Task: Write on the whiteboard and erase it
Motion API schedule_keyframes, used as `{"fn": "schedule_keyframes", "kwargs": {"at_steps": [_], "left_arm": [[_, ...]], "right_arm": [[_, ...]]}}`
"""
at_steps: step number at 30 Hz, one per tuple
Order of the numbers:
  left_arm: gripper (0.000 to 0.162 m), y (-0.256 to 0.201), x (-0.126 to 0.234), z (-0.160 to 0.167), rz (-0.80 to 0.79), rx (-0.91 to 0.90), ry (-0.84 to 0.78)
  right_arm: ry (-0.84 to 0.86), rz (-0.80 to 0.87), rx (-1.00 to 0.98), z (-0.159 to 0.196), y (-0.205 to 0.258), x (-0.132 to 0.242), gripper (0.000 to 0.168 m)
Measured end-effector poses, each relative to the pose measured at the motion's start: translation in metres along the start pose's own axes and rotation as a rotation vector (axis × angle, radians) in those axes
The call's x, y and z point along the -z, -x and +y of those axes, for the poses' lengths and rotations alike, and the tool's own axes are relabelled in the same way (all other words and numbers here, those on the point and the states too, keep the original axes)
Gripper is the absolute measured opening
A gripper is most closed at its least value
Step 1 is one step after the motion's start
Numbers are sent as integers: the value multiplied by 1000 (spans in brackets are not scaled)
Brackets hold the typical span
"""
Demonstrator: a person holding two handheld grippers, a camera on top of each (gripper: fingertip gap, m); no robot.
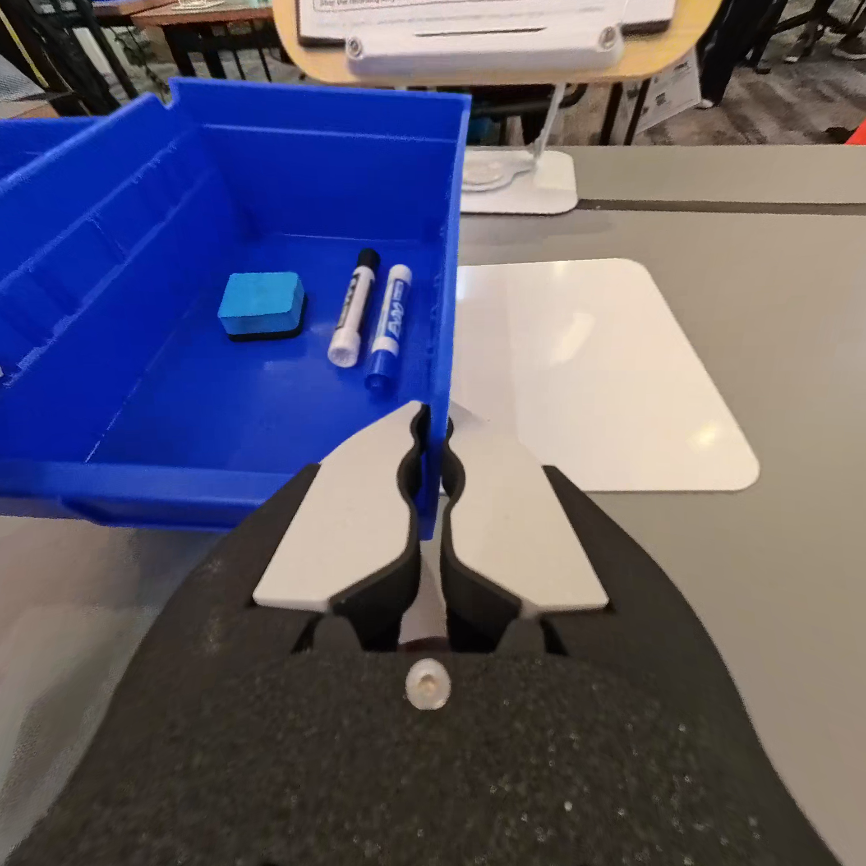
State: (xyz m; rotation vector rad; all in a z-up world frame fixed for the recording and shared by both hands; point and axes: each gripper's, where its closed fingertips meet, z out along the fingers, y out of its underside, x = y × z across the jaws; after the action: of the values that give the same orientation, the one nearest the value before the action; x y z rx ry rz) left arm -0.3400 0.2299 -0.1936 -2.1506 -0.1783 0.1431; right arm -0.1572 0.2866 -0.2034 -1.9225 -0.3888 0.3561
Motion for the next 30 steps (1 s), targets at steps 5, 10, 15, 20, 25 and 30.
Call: {"fn": "schedule_keyframes", "kwargs": {"at_steps": [5,10,15,20,25,30], "left_arm": [[4,24,-14,20,28,34,19],[72,10,0,30,199,39,16],[70,50,83,11,302,131,-184],[46,217,54,18,-158,79,-91],[68,284,-7,24,-198,128,43],[4,270,-21,26,-38,219,53]], "right_arm": [[11,-20,70,11,24,-11,3],[27,-199,74,18,38,1,33],[-65,-407,237,11,31,74,48],[-200,-566,265,14,41,128,49],[-106,-651,320,47,81,132,56],[-25,-684,352,58,129,126,55]]}}
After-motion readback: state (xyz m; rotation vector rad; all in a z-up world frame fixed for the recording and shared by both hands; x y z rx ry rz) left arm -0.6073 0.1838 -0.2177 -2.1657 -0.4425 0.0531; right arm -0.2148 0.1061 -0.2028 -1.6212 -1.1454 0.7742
